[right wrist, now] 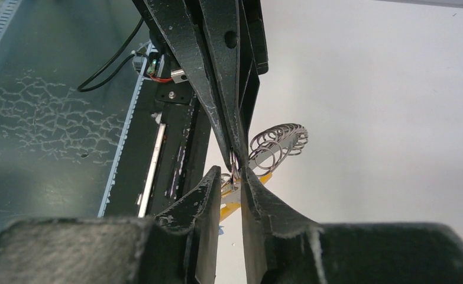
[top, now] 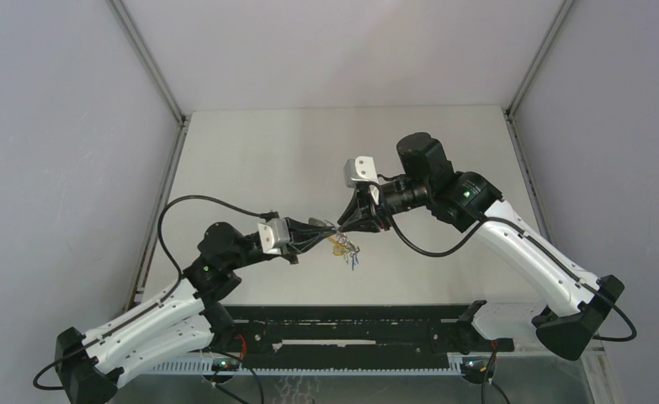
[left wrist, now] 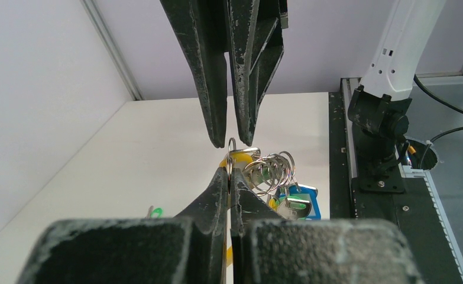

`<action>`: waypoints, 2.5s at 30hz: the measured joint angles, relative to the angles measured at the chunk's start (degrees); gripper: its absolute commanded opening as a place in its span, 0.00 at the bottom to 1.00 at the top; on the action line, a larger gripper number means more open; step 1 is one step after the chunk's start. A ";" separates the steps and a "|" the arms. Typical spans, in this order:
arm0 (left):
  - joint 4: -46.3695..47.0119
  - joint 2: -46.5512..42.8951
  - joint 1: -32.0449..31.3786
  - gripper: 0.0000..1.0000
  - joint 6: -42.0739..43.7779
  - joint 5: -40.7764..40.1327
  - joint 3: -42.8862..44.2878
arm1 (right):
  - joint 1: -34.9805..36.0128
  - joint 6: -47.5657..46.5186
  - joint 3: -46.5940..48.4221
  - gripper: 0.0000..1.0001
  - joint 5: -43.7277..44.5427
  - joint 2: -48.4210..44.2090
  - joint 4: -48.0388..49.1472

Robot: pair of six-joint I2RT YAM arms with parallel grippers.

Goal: Put the keys on the keyring

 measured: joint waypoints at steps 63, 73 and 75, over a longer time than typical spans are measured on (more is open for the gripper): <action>9.27 -3.91 -0.37 0.00 -4.02 -3.93 -0.39 | -0.13 1.92 -6.45 0.28 0.22 -5.81 13.44; 11.17 -2.67 -0.37 0.00 -5.11 -3.13 -0.52 | 1.33 4.57 -7.48 0.24 0.17 -4.44 19.10; 11.96 -2.62 -0.37 0.00 -5.22 -3.23 -0.85 | 1.55 4.72 -7.48 0.20 0.17 -4.15 19.15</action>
